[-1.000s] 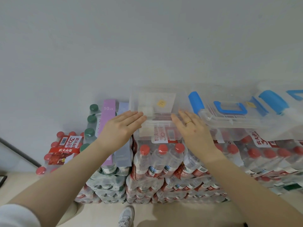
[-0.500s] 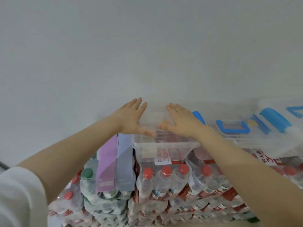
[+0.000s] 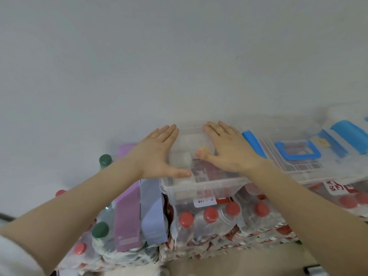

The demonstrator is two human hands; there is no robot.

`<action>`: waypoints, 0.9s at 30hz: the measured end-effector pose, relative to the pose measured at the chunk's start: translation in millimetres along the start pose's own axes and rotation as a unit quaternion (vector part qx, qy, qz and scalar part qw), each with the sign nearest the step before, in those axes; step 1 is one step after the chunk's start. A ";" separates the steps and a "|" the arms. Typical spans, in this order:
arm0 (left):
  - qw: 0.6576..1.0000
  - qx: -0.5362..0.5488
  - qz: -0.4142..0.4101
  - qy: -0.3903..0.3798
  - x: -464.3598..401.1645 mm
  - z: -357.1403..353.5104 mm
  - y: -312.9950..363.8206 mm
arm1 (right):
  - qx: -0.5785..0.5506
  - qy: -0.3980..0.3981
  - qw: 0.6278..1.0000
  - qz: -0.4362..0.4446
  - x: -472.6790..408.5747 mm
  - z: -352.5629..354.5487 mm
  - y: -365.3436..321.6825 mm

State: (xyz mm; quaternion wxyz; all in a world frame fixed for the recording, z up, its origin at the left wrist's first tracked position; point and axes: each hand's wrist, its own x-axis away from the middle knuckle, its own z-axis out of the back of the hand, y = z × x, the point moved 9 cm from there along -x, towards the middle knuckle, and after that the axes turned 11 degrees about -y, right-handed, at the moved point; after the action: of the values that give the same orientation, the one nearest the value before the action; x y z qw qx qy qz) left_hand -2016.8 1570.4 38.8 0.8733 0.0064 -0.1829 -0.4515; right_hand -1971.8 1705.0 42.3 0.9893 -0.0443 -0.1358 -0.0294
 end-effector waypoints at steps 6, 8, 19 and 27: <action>0.999 -0.030 -0.015 -0.013 2.2 1.7 9.4 | -0.022 0.076 0.997 -0.005 16.0 14.7 -4.0; 1.000 -0.001 -0.019 -0.012 2.1 12.9 16.5 | -0.012 0.146 0.989 0.033 30.4 32.8 -14.7; 0.954 0.219 -0.125 0.165 -30.9 81.0 135.0 | -0.089 0.213 0.973 -0.023 126.6 50.3 120.5; 0.959 0.189 -0.030 0.210 -56.8 51.2 188.6 | 0.064 0.054 0.996 0.000 115.2 12.0 203.0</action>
State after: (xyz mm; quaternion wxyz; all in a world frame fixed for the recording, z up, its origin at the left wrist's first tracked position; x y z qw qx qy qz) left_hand -1915.0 1734.9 102.0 0.8608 0.2717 -0.0776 -0.4233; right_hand -1850.0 1902.7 68.9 0.9960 0.0211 -0.0835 -0.0226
